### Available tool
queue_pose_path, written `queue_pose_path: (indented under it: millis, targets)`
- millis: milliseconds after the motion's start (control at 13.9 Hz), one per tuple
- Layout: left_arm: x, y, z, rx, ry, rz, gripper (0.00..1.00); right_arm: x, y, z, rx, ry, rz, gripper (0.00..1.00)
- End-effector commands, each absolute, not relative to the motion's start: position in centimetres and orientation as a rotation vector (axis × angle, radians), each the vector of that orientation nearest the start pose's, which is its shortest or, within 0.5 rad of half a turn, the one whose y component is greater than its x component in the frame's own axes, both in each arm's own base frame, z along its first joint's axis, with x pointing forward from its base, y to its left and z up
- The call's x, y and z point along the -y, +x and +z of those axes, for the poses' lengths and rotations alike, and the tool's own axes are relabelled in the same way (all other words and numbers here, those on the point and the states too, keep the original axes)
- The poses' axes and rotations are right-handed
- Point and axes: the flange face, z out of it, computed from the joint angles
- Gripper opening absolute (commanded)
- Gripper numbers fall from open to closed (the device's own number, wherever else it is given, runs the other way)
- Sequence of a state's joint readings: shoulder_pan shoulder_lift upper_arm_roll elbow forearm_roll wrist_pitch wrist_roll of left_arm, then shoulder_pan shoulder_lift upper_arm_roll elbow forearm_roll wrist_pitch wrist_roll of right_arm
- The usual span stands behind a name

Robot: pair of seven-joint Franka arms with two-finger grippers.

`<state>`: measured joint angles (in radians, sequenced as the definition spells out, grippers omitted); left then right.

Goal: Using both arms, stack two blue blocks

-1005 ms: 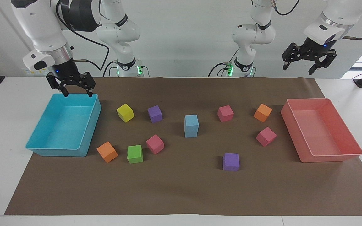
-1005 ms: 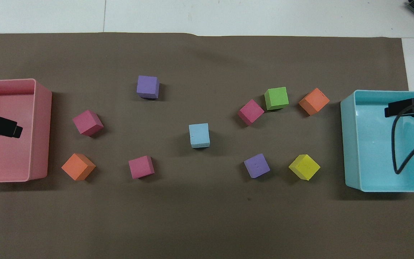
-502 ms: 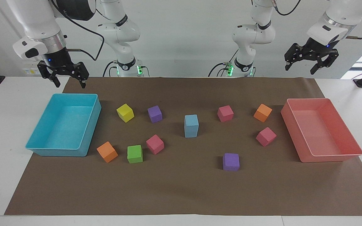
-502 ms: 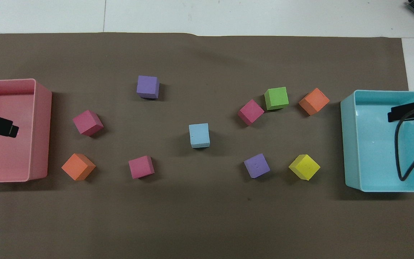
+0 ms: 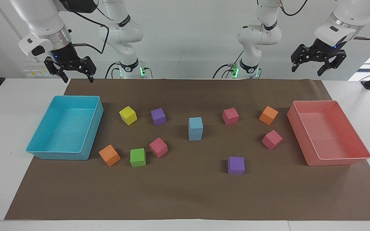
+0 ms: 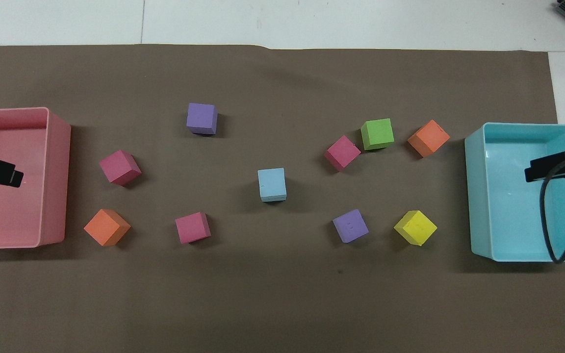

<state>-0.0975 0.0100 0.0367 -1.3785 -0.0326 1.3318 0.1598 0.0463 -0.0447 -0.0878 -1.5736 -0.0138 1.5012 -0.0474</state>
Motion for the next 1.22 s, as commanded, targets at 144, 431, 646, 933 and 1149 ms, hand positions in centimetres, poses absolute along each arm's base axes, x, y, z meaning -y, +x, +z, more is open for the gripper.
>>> queue_pose_path:
  millis: [144, 431, 646, 933, 1149]
  targets:
    - [2.99, 52.09, 68.79, -0.331, -3.161, 0.102, 1.00, 2.31, 52.30, 65.08, 0.035, -3.153, 0.030, 1.00]
    - [2.99, 52.11, 68.80, -0.331, -3.161, 0.099, 1.00, 1.95, 52.57, 65.22, 0.051, -3.194, -0.001, 1.00]
    - [2.99, 52.11, 68.80, -0.331, -3.161, 0.099, 1.00, 1.73, 52.62, 65.14, 0.055, -3.181, 0.000, 1.00]
    - [3.01, 52.11, 68.80, -0.331, -3.162, 0.099, 1.00, 1.73, 52.64, 65.15, 0.052, -3.182, -0.002, 1.00]
    - [3.01, 52.12, 68.82, -0.331, -3.162, 0.097, 1.00, 1.71, 52.64, 65.15, 0.055, -3.180, -0.002, 1.00]
